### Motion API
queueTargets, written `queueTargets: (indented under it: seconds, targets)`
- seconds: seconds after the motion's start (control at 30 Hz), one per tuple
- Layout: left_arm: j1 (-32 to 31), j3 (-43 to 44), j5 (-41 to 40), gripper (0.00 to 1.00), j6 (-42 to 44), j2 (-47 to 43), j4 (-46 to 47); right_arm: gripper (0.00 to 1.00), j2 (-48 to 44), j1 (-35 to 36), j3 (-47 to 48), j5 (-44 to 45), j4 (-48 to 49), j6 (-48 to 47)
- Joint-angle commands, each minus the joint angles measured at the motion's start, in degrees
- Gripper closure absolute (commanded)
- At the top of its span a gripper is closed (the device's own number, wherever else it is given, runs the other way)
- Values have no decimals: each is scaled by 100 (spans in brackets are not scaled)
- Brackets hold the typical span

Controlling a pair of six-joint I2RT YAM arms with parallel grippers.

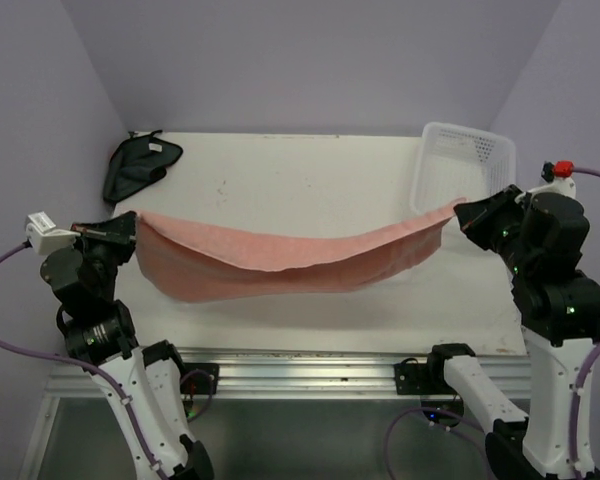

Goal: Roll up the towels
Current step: Flatten the towel

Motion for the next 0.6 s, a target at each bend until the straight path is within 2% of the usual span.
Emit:
queueTargets:
  seconds: [0.0, 0.2, 0.27, 0.37, 0.5, 0.57]
  targets:
    - [-262, 626, -712, 100, 76, -153, -1034, 100, -205, -10, 309, 399, -584, 125]
    - [-623, 2321, -1662, 100, 243, -101, -2052, 100, -575, -10, 959, 707, -1217, 318]
    - [-658, 2552, -1874, 100, 322, -22, -2274, 100, -575, -2, 1066, 865, -1436, 301]
    - [-684, 2230, -2182, 100, 314, -126, -2301, 100, -567, -10, 724, 997, -1368, 301]
    - [-737, 958, -2164, 100, 139, -320, -1950, 100, -382, -10, 39, 945, -981, 415]
    - [-737, 612, -2208, 100, 138, -303, -1634, 100, -163, -10, -313, 857, -666, 476]
